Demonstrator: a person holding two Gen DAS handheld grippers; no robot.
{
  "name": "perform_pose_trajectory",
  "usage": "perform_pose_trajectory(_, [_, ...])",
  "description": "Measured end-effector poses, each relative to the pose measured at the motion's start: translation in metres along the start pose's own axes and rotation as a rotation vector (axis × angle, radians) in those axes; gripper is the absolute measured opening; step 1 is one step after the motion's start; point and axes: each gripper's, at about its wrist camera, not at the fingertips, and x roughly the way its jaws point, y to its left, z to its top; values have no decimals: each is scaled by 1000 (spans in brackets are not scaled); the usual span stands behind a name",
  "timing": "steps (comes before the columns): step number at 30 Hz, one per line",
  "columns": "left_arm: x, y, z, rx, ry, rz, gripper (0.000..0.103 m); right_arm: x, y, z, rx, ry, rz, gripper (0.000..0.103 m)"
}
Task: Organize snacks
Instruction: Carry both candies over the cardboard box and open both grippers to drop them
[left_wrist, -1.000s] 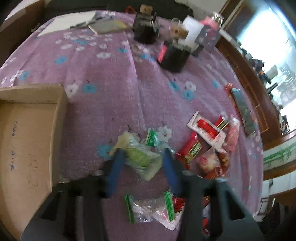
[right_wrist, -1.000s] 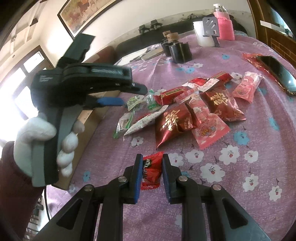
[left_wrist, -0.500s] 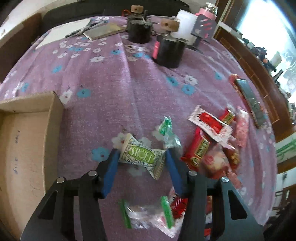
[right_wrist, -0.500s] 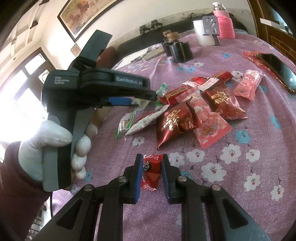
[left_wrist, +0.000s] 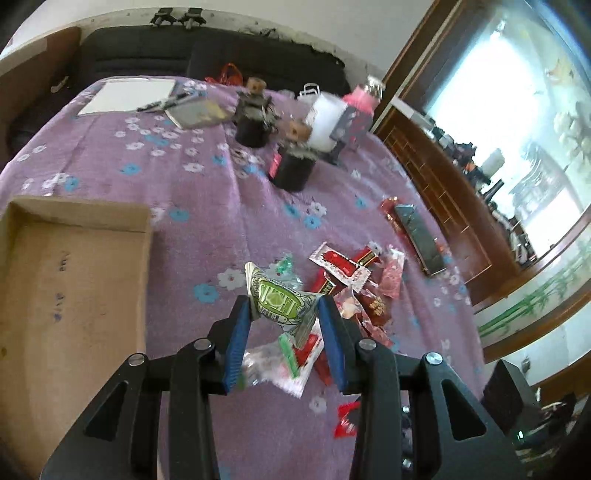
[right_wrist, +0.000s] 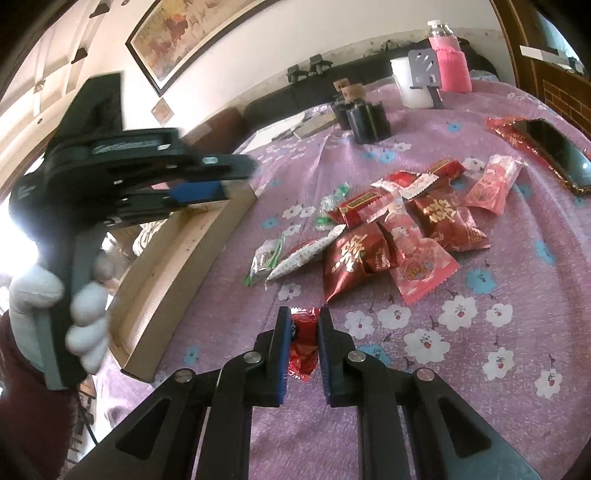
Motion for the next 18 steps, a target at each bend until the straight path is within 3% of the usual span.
perform_pose_trajectory(11, [-50,79,-9,-66,-56,66,35,-15,45,12,-47,33,68,14])
perform_pose_trajectory(18, [-70,123,-21,-125,-71,52,35,3,90,39,-62,34,126,14])
